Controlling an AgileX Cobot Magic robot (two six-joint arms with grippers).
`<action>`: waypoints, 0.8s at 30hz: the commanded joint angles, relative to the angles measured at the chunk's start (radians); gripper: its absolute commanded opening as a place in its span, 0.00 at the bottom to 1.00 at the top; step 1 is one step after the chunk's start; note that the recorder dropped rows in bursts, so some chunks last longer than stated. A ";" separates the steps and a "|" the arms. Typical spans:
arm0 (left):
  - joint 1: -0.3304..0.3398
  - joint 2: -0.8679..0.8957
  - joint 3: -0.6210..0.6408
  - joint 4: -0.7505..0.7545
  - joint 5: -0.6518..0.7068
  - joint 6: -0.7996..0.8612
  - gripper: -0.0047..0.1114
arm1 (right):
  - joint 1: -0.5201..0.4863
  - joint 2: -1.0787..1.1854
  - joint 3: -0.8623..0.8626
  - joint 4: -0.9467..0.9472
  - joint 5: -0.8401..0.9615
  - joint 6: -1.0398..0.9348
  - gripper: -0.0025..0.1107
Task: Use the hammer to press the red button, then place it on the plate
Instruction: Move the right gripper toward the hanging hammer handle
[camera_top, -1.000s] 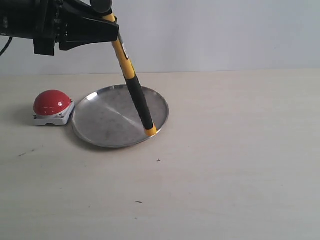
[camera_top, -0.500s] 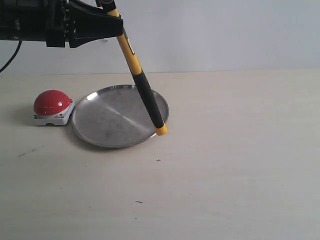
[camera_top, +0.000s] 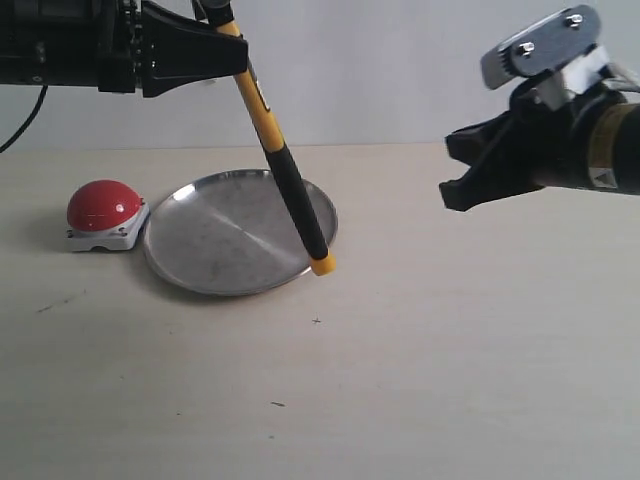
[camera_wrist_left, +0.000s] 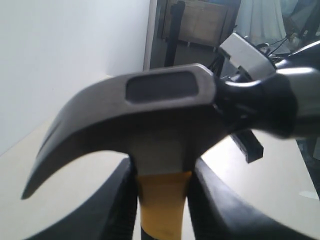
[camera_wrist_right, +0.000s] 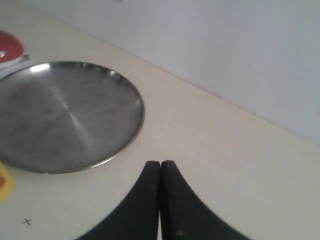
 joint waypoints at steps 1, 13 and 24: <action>-0.002 -0.011 -0.008 -0.047 0.028 -0.015 0.04 | -0.009 0.124 -0.164 -0.593 -0.226 0.435 0.02; -0.002 -0.011 -0.008 -0.002 0.028 -0.013 0.04 | -0.188 0.350 -0.405 -0.660 -0.936 0.401 0.12; -0.075 -0.007 -0.008 0.024 0.028 -0.013 0.04 | -0.185 0.473 -0.407 -0.660 -0.936 0.218 0.67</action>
